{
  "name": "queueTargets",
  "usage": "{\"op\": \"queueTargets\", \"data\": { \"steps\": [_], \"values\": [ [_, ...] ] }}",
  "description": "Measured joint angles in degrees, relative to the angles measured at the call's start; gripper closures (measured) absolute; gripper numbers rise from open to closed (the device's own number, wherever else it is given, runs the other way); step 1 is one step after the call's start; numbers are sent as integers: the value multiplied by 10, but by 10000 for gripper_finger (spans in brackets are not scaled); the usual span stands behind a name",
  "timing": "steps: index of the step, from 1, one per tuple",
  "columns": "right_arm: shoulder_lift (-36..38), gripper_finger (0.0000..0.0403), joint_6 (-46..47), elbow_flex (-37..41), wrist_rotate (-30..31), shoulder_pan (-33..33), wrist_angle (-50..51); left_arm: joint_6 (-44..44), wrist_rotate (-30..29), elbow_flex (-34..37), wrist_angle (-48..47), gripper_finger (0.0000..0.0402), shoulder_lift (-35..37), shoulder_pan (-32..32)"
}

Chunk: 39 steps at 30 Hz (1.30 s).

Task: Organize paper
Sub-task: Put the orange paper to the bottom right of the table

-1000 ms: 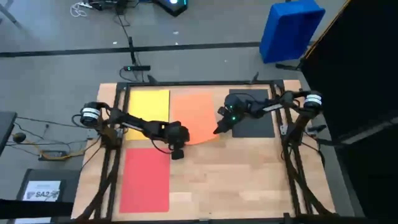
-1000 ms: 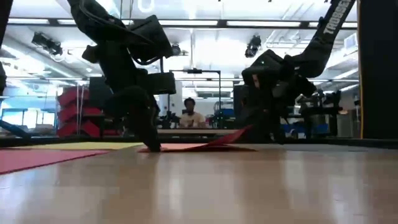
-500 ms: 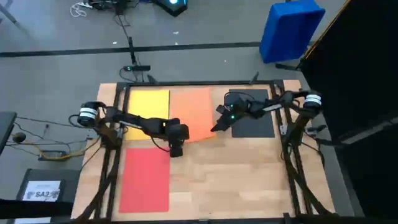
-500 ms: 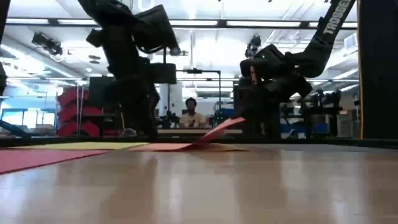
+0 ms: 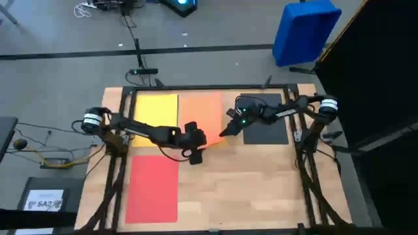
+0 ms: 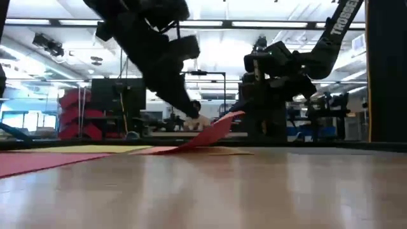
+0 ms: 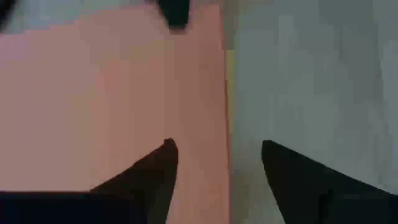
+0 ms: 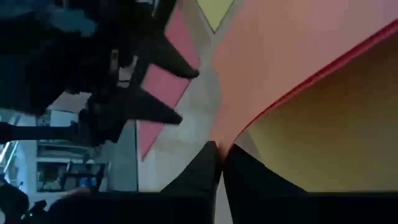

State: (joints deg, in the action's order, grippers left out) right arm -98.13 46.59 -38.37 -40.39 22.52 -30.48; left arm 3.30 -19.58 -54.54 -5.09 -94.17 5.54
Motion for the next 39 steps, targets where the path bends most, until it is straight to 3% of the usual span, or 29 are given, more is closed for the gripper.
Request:
{"op": "queueTargets", "data": {
  "steps": [4,14,22,30,39],
  "values": [
    [0,403,0,0,7,0,0,-3,-51,0,27,187,0,11],
    [0,403,0,0,16,0,-6,-14,-75,-1,110,188,-52,22],
    [0,403,-2,0,22,0,-10,-16,-155,-16,101,188,-71,26],
    [0,403,15,0,22,0,-14,-31,-161,-39,95,188,-115,32],
    [0,403,29,0,17,0,-18,-28,-254,-74,18,188,-140,35]
  ]
}}
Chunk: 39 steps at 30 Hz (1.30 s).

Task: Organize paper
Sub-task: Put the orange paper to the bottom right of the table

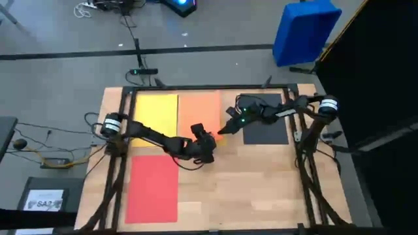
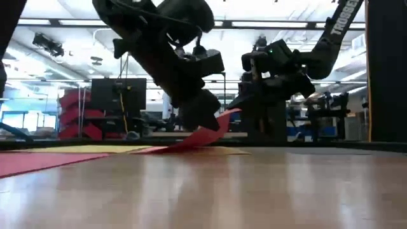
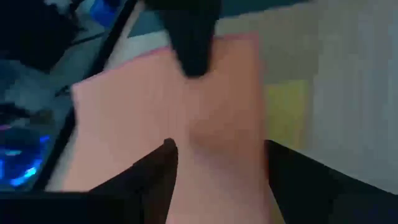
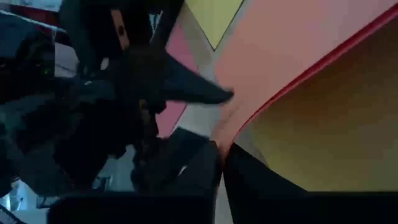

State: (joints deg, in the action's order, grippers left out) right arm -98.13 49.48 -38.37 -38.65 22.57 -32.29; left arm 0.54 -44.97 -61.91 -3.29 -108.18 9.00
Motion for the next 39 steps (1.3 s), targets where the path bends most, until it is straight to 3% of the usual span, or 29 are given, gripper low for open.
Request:
{"op": "queueTargets", "data": {
  "steps": [8,19,23,30,39],
  "values": [
    [0,403,9,0,-4,2,0,0,-35,0,-27,208,0,17],
    [0,403,31,0,-15,2,-3,-2,-43,0,-34,356,0,26],
    [0,403,34,0,-25,1,-3,-3,-43,0,-42,393,0,26],
    [0,400,21,0,-62,8,-13,-3,-44,0,-44,401,0,26],
    [0,351,30,0,-193,10,3,0,-39,0,-55,402,0,26]
  ]
}}
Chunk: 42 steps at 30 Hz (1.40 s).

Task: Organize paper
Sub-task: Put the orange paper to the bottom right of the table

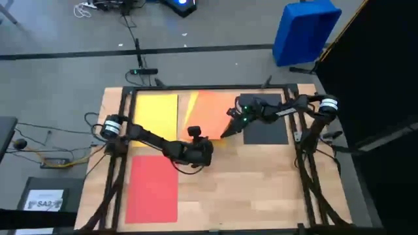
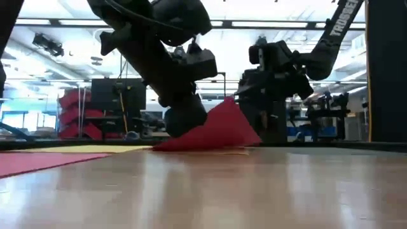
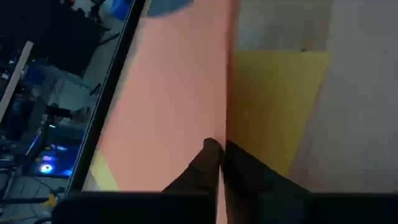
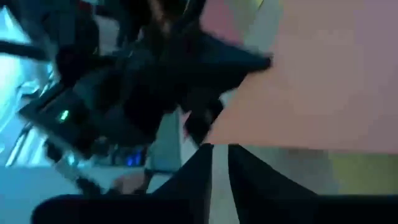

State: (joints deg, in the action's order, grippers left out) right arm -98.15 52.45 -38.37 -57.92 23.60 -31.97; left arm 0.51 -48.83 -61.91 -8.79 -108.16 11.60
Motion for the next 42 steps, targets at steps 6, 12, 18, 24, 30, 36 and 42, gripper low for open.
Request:
{"op": "queueTargets", "data": {
  "steps": [6,12,18,24,30,36,42],
  "values": [
    [0,310,-53,0,-54,-14,5,3,7,0,0,402,0,0],
    [5,300,-162,0,-26,-26,3,4,16,0,0,402,0,-1],
    [75,301,-285,0,74,-38,34,16,52,0,0,402,0,-10],
    [207,302,-558,0,367,-73,244,17,98,0,-1,402,0,-18],
    [260,299,-722,0,602,-115,372,17,143,-3,-2,402,0,-19],
    [235,271,-737,0,581,-132,404,16,154,-15,-7,402,0,-19],
    [186,229,-736,0,609,-142,371,14,136,-18,-20,402,0,-19]
  ]
}}
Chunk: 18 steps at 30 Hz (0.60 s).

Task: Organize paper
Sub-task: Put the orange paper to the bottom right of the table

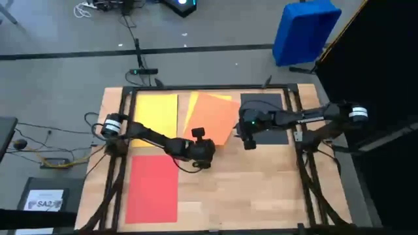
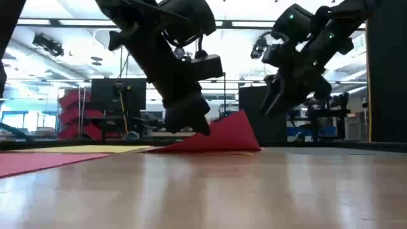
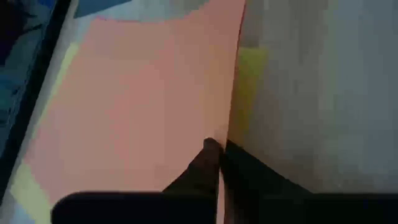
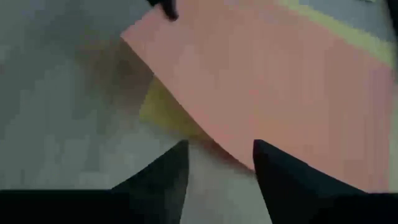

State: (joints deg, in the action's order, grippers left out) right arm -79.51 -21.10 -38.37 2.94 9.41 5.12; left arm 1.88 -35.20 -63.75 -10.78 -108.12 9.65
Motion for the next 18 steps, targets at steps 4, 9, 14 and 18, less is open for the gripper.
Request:
{"op": "queueTargets", "data": {
  "steps": [4,9,14,18],
  "values": [
    [-27,213,-7,0,35,2,-11,0,-2,0,-12,402,0,0],
    [-64,204,-30,0,48,5,-27,-1,-3,0,-13,402,0,0],
    [-88,206,-21,0,81,5,-37,-1,-13,0,-17,402,0,0],
    [-91,211,-21,0,105,5,-54,-2,-43,0,-16,402,0,0]
  ]
}}
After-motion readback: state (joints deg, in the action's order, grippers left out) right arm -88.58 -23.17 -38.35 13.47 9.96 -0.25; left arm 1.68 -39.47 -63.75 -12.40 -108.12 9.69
